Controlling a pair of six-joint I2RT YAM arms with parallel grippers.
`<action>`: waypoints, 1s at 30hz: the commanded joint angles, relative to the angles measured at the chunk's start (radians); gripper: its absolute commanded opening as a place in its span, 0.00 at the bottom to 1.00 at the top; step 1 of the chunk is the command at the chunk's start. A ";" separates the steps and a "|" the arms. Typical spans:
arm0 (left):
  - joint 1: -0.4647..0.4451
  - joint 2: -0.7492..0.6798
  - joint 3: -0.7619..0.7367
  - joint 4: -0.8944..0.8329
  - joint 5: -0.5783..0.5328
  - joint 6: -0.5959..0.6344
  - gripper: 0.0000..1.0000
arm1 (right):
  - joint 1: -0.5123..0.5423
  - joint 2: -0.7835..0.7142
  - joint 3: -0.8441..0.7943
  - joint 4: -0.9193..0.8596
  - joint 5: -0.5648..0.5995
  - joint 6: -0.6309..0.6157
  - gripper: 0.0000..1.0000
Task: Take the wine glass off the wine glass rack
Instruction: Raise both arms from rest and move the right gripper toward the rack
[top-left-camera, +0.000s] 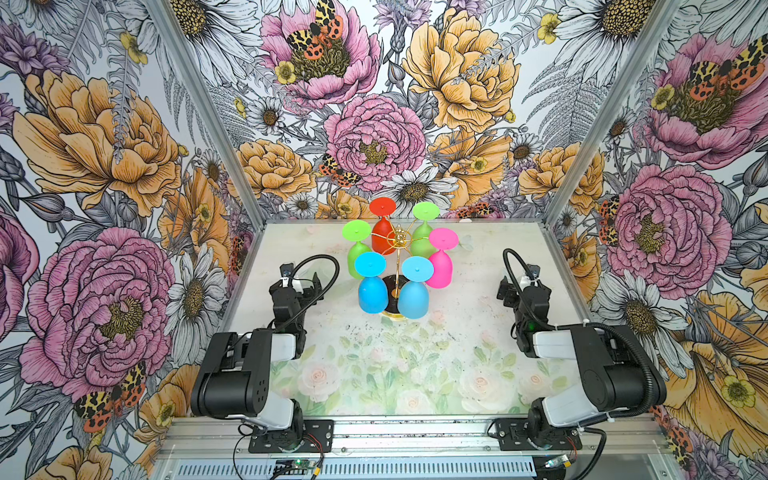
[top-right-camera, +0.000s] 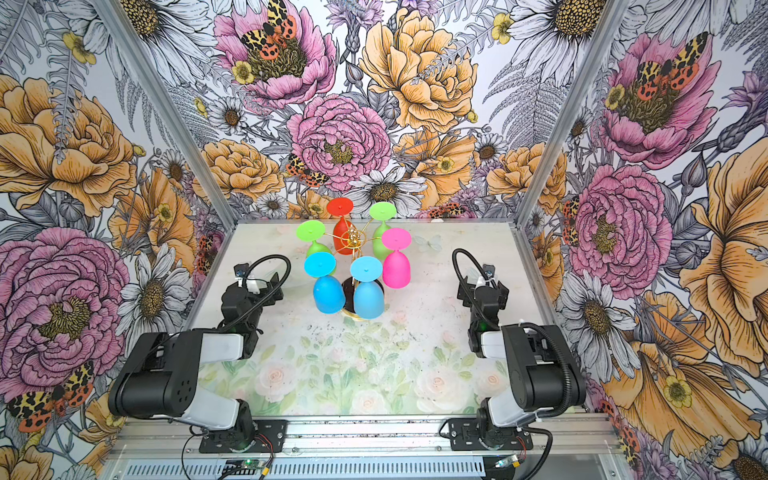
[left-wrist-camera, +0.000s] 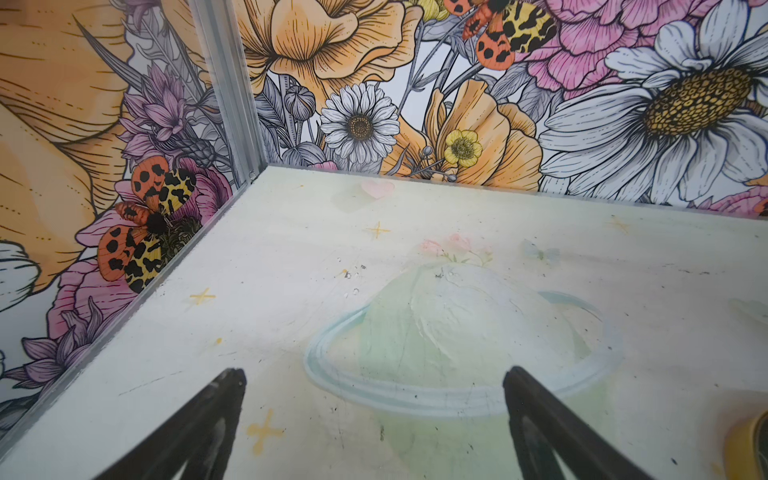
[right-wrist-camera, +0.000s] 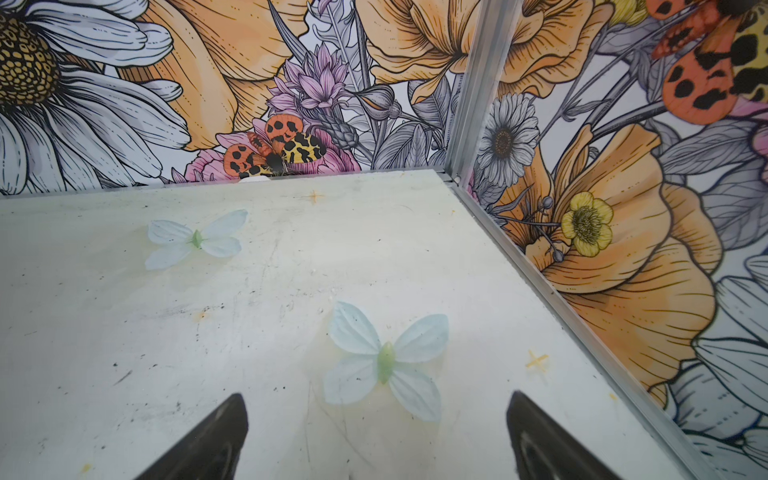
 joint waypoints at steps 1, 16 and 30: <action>0.001 -0.095 0.049 -0.138 -0.047 -0.024 0.98 | 0.014 -0.091 0.080 -0.147 0.029 -0.025 0.96; -0.026 -0.467 0.362 -0.935 -0.008 -0.164 0.99 | 0.028 -0.371 0.525 -1.055 -0.219 0.232 0.88; -0.033 -0.656 0.538 -1.352 0.424 -0.156 0.99 | 0.111 -0.363 0.830 -1.304 -0.928 0.522 0.79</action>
